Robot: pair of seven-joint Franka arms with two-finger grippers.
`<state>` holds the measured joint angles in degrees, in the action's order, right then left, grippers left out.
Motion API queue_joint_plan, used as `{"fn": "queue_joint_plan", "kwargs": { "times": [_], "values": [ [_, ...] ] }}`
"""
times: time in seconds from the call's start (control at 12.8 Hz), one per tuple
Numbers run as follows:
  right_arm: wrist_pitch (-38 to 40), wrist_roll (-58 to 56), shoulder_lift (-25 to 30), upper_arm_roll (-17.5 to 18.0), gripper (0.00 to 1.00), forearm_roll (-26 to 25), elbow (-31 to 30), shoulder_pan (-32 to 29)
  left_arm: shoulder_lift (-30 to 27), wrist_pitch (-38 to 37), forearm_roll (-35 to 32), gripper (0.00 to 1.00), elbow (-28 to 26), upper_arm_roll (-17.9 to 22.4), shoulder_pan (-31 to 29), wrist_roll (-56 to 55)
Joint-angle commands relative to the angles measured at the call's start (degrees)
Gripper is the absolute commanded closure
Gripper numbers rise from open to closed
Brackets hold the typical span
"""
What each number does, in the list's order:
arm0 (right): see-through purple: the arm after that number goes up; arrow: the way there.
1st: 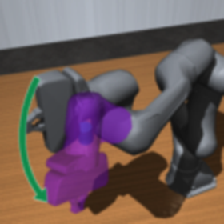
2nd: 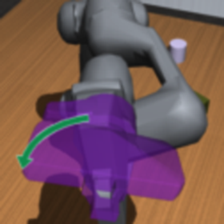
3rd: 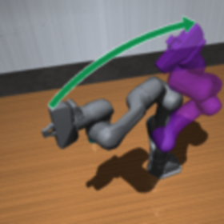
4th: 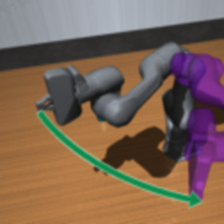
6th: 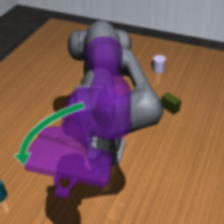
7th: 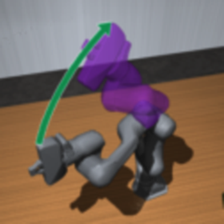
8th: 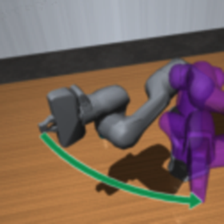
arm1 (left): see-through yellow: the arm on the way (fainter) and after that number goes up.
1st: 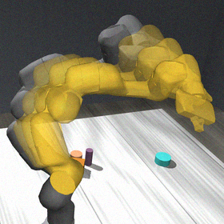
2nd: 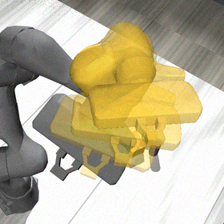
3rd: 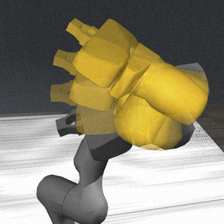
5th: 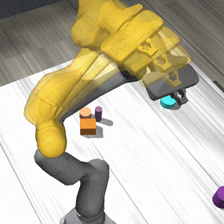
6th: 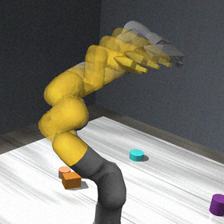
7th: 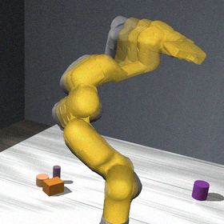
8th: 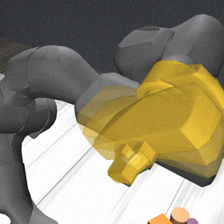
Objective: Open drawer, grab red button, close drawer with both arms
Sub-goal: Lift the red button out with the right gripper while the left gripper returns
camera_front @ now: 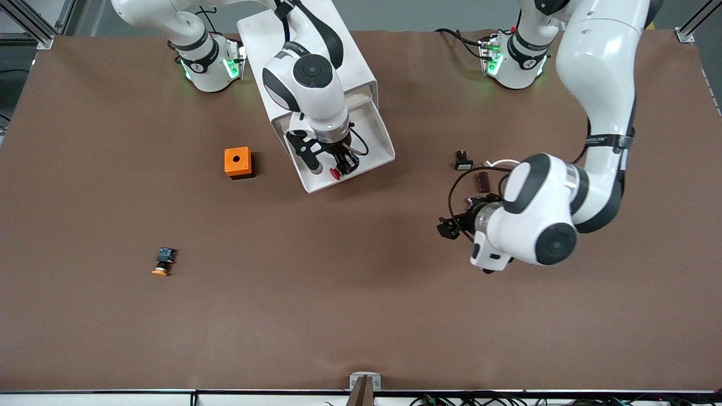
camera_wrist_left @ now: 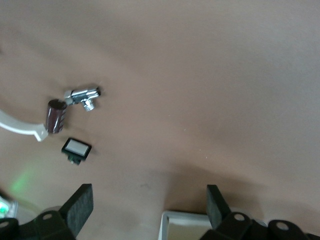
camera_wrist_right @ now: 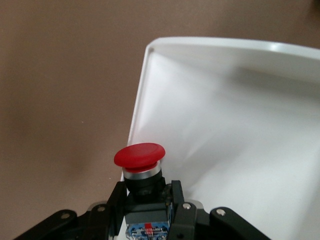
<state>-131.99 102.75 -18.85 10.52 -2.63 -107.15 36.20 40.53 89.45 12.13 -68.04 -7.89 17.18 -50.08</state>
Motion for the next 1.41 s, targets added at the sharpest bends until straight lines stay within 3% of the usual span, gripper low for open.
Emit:
{"fn": "queue_joint_plan", "kwargs": {
  "times": [0.0, 0.16, 0.31, 0.63, 1.09, 1.33],
  "values": [
    [3.6, -4.7, 0.2, 0.4, 0.93, -0.4, 3.8, -3.9, -1.1, 4.4, -4.7, 0.01, -1.1, 0.2, 5.0, 1.4],
    [8.8, -13.4, -0.1, 0.4, 0.93, 1.6, 7.1, -7.3, -2.4, 10.5, -6.6, 0.01, -5.3, -0.3, 9.3, 1.0],
    [9.3, -23.2, -0.1, 0.3, 0.93, 4.1, 7.6, -11.8, -2.9, 16.1, -6.8, 0.01, -8.8, -0.5, 10.4, 0.9],
    [10.0, -45.2, -0.2, 0.2, 0.93, 4.1, 8.0, -22.1, -2.9, 27.9, -6.7, 0.01, -11.8, -3.2, 12.8, 0.5],
    [9.4, -74.3, -6.1, -0.8, 0.93, 4.0, 10.6, -34.7, -1.4, 29.2, -6.1, 0.01, -13.0, -3.2, 18.4, -6.4],
    [7.1, -82.0, -8.8, -3.7, 0.93, 3.5, 10.6, -35.7, -1.3, 28.6, -6.0, 0.01, -14.4, -3.3, 20.6, -11.5]
  ]
}}
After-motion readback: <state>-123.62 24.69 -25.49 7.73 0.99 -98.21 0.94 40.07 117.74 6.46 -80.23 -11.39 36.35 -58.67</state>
